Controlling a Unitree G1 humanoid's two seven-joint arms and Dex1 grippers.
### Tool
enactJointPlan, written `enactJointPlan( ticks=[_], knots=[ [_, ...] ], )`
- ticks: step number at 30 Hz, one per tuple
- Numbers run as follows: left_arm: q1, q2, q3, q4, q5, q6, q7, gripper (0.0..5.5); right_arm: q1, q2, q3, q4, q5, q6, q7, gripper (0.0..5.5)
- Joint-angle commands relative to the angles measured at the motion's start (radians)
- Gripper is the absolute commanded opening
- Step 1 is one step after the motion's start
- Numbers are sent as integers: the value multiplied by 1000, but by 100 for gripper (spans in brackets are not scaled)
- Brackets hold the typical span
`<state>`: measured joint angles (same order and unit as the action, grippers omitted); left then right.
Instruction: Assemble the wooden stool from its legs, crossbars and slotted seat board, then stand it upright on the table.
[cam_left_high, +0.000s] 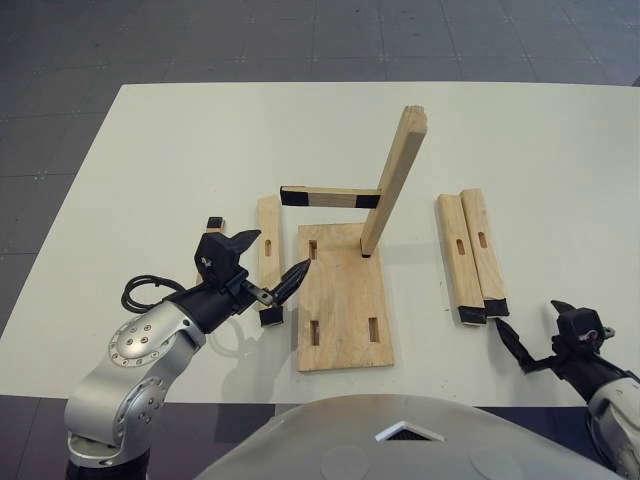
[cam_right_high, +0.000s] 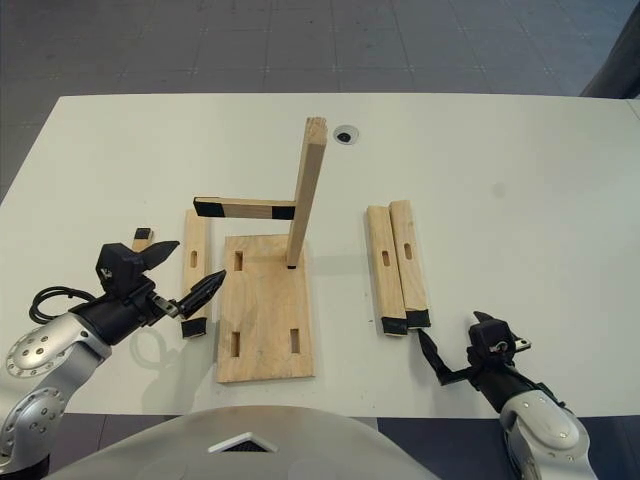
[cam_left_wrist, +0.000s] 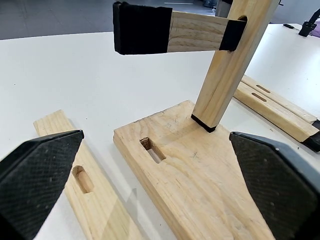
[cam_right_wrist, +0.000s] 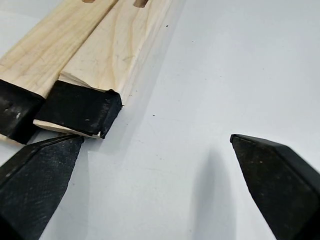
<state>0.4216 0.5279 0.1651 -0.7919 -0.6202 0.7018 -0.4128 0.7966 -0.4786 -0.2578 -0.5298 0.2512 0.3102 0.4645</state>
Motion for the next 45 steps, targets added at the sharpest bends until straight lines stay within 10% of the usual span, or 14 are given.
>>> enactJointPlan(
  ticks=[1, 15, 29, 45],
  knots=[
    [-12, 16, 12, -9, -7, 20, 4, 550, 0, 26, 69, 4, -34, 15, -9, 548],
    [-25, 17, 11, -14, -16, 44, 6, 550, -51, 49, 168, -25, -81, 42, -80, 548],
    [-10, 16, 29, -38, -38, 54, 11, 550, -87, 165, 179, -221, 12, 480, -239, 548],
    [-3, 27, 41, -48, -52, 56, 10, 550, -210, 154, 155, -53, -38, 465, -272, 228]
  ],
)
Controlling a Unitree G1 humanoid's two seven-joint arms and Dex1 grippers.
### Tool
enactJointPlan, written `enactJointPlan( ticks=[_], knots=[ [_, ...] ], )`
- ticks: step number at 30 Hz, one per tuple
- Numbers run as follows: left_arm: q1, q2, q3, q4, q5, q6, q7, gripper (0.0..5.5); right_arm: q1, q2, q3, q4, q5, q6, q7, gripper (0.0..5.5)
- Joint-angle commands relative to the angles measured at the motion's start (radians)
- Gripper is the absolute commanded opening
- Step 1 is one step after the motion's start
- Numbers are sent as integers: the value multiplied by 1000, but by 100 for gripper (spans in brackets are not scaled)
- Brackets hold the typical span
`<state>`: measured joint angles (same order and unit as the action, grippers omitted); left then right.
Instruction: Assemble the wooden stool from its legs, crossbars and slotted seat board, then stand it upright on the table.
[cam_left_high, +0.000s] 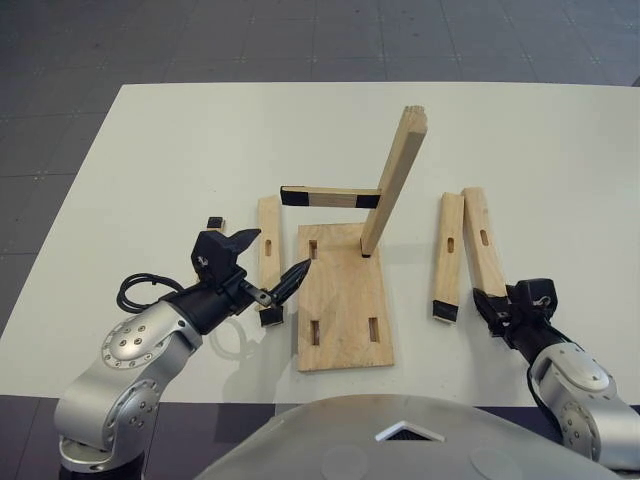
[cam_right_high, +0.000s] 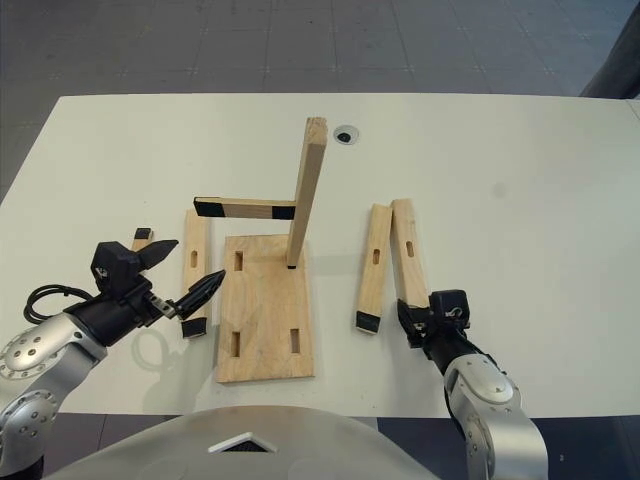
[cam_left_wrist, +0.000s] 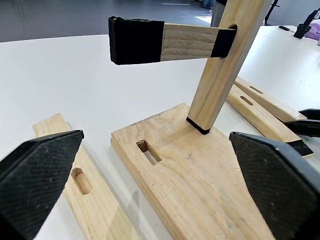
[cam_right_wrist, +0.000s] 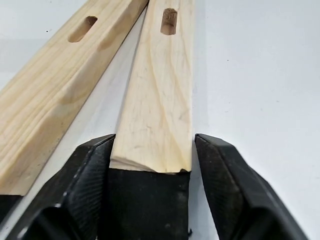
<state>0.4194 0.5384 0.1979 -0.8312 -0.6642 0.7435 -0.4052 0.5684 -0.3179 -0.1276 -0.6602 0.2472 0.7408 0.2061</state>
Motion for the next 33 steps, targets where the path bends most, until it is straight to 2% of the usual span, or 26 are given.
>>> enactJointPlan(
  ticks=[1, 7, 13, 15, 19, 22, 25, 28, 33],
  knots=[
    [-2, 18, 9, -8, -9, 15, 1, 550, 17, -10, 30, 85, -45, 23, -16, 212],
    [-1, 20, 6, -6, -11, 14, 3, 550, 22, -42, 33, 98, -80, -65, 6, 210],
    [-46, 6, 38, 63, -93, -11, -56, 550, -166, -34, -224, -63, 45, -218, -1, 207],
    [-47, 17, 75, 89, -189, -29, -151, 550, -228, -13, -282, -151, 182, -248, 19, 207],
    [-9, 47, 146, 118, -373, -71, -402, 550, -243, 0, -316, -279, 638, -293, 115, 207],
    [31, 66, 143, 93, -427, -110, -574, 550, -183, -38, -277, -337, 833, -304, 201, 207],
    [33, 74, 140, 94, -451, -137, -629, 550, -130, -95, -218, -378, 898, -318, 302, 206],
    [23, 74, 122, 88, -464, -152, -645, 550, -95, -174, -59, -387, 859, -323, 421, 206],
    [-40, 65, 61, 85, -491, -153, -625, 550, -122, -227, 170, -374, 734, -296, 474, 206]
  ],
)
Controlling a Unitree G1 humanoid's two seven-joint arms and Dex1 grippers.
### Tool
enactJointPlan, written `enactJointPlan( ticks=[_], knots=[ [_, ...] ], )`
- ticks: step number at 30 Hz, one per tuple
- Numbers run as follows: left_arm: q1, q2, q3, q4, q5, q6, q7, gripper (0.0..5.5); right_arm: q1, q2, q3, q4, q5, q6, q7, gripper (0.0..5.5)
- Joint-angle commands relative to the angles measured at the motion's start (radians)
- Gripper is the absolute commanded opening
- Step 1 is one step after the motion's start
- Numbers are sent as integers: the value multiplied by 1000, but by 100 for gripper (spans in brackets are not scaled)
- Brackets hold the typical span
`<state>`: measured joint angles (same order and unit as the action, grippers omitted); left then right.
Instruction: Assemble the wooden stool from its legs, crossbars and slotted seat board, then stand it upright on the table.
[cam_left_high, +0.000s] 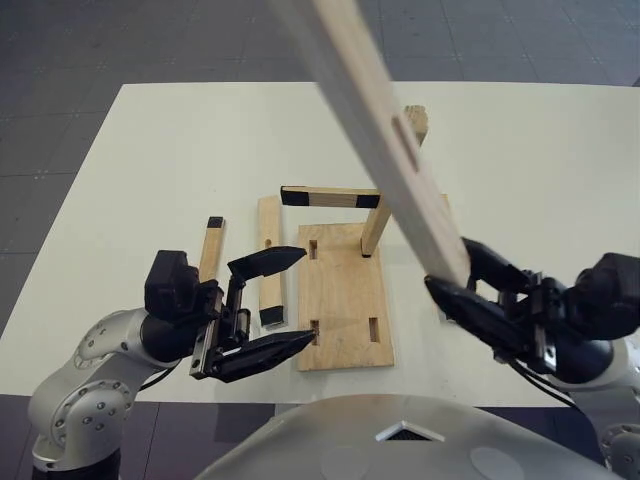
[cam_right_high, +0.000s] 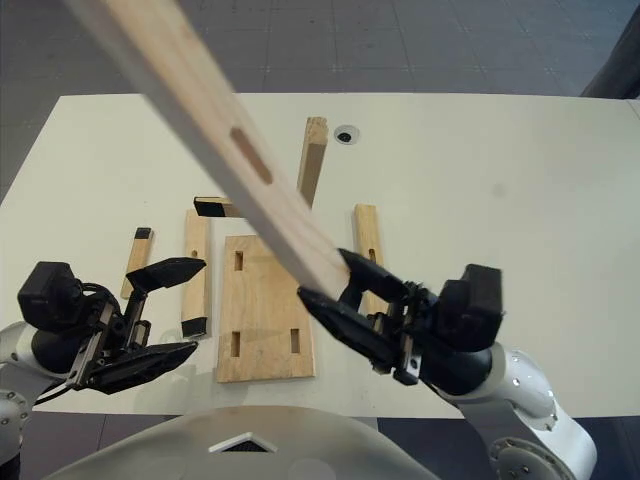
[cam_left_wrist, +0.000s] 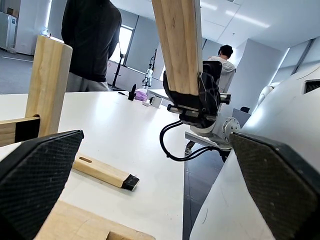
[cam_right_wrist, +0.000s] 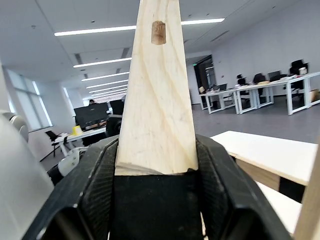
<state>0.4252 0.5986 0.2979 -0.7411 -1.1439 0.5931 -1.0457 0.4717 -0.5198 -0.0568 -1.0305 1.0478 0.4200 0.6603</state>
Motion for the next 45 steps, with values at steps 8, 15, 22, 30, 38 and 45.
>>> enactJointPlan(
  ticks=[8, 15, 22, 30, 38, 45],
  knots=[
    [-108, -16, -94, -19, -49, -24, 45, 550, -98, -55, 296, 60, -221, 45, 52, 206],
    [-138, -32, -122, -14, -111, -14, 102, 550, -115, -59, 346, 77, -266, 30, 48, 206],
    [-146, -41, -139, 7, -131, -18, 140, 467, -123, -47, 349, 87, -270, 15, 33, 206],
    [-135, -34, -117, 14, -146, -23, 130, 342, -125, -35, 342, 90, -262, 4, 14, 206],
    [-137, -38, -84, 17, -165, -36, 137, 229, -121, -17, 349, 90, -260, -6, -2, 206],
    [-148, -55, -74, 25, -189, -44, 184, 224, -126, -5, 365, 81, -262, -1, -15, 206]
  ],
)
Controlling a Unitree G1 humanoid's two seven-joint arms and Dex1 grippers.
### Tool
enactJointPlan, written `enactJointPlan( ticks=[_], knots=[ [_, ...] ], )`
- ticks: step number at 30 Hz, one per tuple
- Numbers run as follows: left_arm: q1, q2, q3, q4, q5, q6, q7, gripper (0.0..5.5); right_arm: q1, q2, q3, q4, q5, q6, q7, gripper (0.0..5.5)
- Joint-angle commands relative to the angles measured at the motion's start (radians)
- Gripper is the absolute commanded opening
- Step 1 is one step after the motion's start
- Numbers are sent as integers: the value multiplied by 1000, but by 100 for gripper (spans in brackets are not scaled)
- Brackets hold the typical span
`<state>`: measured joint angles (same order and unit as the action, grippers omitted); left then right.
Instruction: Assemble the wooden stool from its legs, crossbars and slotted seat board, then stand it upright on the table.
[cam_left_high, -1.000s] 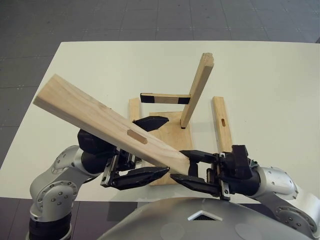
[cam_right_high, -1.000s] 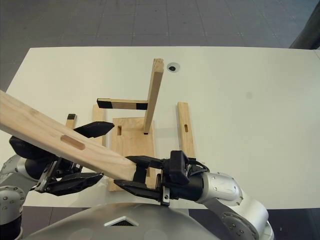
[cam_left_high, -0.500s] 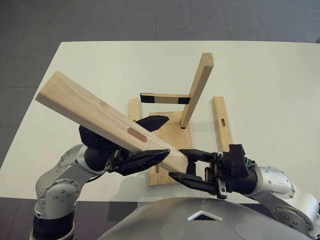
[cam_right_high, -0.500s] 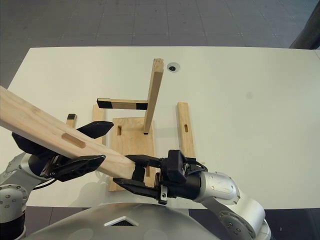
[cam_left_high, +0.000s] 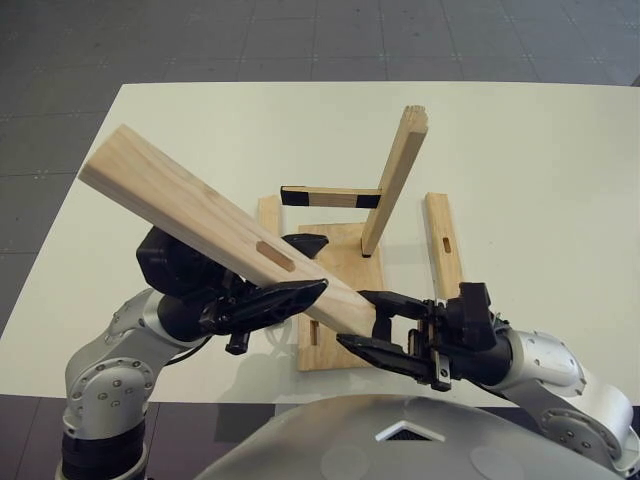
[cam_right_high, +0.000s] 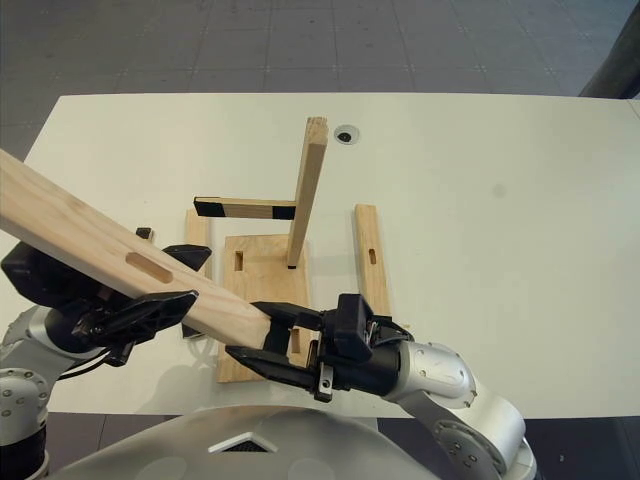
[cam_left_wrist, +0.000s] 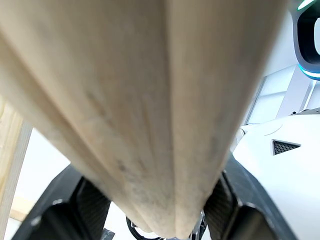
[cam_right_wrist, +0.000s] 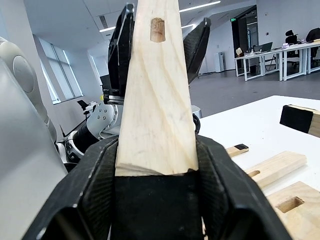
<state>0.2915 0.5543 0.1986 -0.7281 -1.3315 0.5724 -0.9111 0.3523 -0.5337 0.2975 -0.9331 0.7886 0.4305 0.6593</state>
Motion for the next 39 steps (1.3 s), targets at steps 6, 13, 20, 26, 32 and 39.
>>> enactJointPlan(
  ticks=[6, 13, 20, 26, 32, 39],
  knots=[
    [-24, -17, 29, 16, -34, -19, 81, 222, -4, 5, 62, -17, -31, -13, -14, 206],
    [-17, -8, 23, 5, -37, -14, 85, 219, 2, -6, 94, -13, -75, -36, -23, 206],
    [7, 9, 11, -16, 30, -16, 57, 214, -9, -21, 84, -12, -57, -14, -26, 321],
    [27, 33, 18, 31, 293, -134, -28, 212, -5, -37, 42, -9, -60, -29, -28, 426],
    [25, 86, 18, 227, 560, -344, -229, 210, 1, -50, -29, 17, -62, -47, -18, 533],
    [-53, 23, -23, 372, 569, -451, -342, 210, 32, -69, -108, 77, -81, -75, 21, 550]
  ],
)
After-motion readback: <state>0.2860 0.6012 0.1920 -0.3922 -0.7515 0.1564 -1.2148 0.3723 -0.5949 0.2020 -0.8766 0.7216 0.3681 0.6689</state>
